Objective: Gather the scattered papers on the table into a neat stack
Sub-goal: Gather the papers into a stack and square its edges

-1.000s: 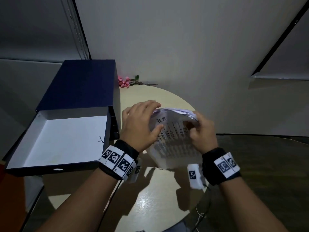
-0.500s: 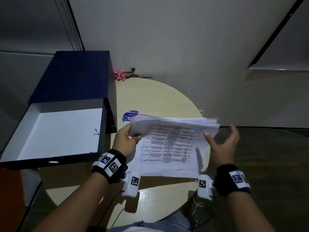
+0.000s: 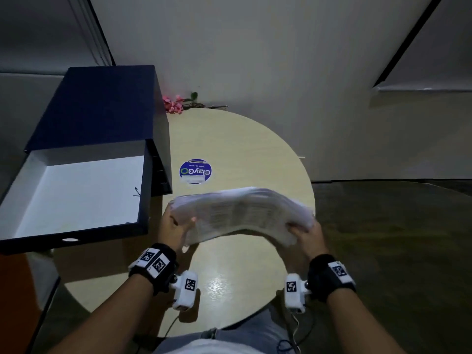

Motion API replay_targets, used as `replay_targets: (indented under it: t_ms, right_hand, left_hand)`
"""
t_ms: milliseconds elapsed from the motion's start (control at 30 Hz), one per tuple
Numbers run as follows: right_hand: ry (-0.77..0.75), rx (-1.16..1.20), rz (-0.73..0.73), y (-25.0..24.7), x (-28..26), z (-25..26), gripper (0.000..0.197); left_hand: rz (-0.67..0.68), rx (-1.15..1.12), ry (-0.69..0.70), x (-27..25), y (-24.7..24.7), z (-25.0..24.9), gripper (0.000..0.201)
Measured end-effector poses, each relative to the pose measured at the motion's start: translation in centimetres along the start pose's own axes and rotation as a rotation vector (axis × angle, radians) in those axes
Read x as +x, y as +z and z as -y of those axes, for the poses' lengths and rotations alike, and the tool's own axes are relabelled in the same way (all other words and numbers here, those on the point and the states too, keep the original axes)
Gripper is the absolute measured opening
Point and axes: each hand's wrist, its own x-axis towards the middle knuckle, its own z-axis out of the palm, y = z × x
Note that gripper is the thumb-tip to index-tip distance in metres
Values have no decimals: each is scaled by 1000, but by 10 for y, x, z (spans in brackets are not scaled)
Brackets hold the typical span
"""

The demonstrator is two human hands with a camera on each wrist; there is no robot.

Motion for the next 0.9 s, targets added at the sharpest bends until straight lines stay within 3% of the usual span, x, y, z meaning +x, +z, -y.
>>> replay_targets:
  t_ms: [100, 200, 300, 400, 500, 667, 900]
  right_hand:
    - [-27, 91, -3, 12, -16, 7, 40]
    - [29, 228, -17, 15, -18, 14, 30]
    - [48, 209, -63, 12, -17, 7, 32]
    - [-11, 176, -81, 5, -13, 5, 41]
    - [-84, 198, -113, 7, -7, 14, 34]
    - [-180, 189, -347, 22, 3, 28, 13]
    - [-172, 110, -411, 27, 8, 29, 12]
  left_hand:
    - [-24, 11, -37, 1, 2, 13, 49]
    - [-56, 20, 19, 6, 5, 13, 40]
    - [-36, 44, 60, 7, 4, 11, 42]
    - [48, -101, 76, 2, 1, 3, 59]
    - [86, -234, 163, -1, 6, -13, 55]
    - [-70, -256, 195, 8, 15, -21, 41]
    - [-144, -248, 200, 12, 14, -25, 22]
